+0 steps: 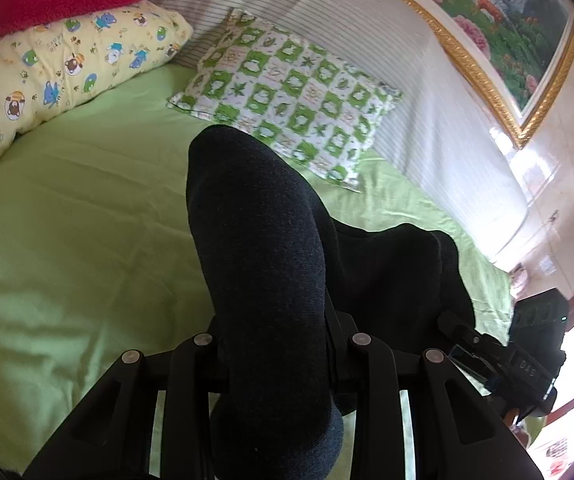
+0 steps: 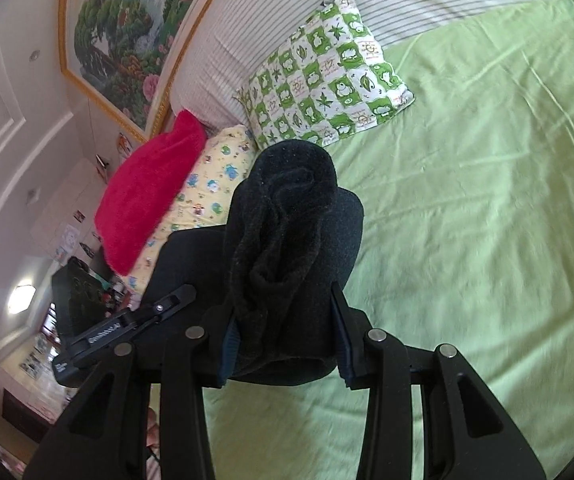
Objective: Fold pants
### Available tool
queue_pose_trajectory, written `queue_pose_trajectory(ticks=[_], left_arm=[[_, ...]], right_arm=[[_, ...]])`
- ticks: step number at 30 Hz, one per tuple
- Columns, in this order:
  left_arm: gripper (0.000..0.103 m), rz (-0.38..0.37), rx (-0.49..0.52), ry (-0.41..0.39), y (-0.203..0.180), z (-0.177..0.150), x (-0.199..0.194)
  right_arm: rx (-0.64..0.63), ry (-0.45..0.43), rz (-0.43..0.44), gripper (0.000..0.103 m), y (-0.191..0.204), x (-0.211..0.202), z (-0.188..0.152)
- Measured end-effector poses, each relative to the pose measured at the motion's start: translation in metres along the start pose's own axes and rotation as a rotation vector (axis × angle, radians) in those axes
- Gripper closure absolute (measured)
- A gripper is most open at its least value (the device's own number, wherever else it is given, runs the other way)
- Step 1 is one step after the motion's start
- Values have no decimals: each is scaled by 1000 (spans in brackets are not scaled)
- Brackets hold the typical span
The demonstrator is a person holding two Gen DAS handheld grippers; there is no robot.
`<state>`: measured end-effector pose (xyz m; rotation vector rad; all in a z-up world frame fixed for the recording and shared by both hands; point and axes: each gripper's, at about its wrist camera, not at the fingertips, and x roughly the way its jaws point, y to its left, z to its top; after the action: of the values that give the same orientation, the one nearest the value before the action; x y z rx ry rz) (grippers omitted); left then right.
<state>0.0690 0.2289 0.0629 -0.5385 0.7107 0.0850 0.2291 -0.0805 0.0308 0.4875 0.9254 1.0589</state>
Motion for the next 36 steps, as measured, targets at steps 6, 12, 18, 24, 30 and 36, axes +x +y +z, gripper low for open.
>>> queue_pose_trajectory(ticks=[6, 12, 18, 24, 30, 36], left_arm=[[63, 48, -16, 39, 21, -7, 20], [43, 126, -9, -2, 34, -12, 10], [43, 163, -5, 15, 42, -22, 12], [41, 182, -7, 35, 44, -27, 18], [33, 225, 52, 26, 31, -27, 4], [33, 213, 17, 32, 33, -30, -6]], right_arm=[[-65, 64, -116, 57, -6, 24, 2], [-150, 74, -244, 52, -14, 24, -1], [-147, 93, -242, 48, -21, 27, -1], [-92, 104, -211, 45, -35, 30, -3], [-99, 115, -197, 42, -27, 25, -5], [-145, 103, -193, 33, -10, 12, -7]])
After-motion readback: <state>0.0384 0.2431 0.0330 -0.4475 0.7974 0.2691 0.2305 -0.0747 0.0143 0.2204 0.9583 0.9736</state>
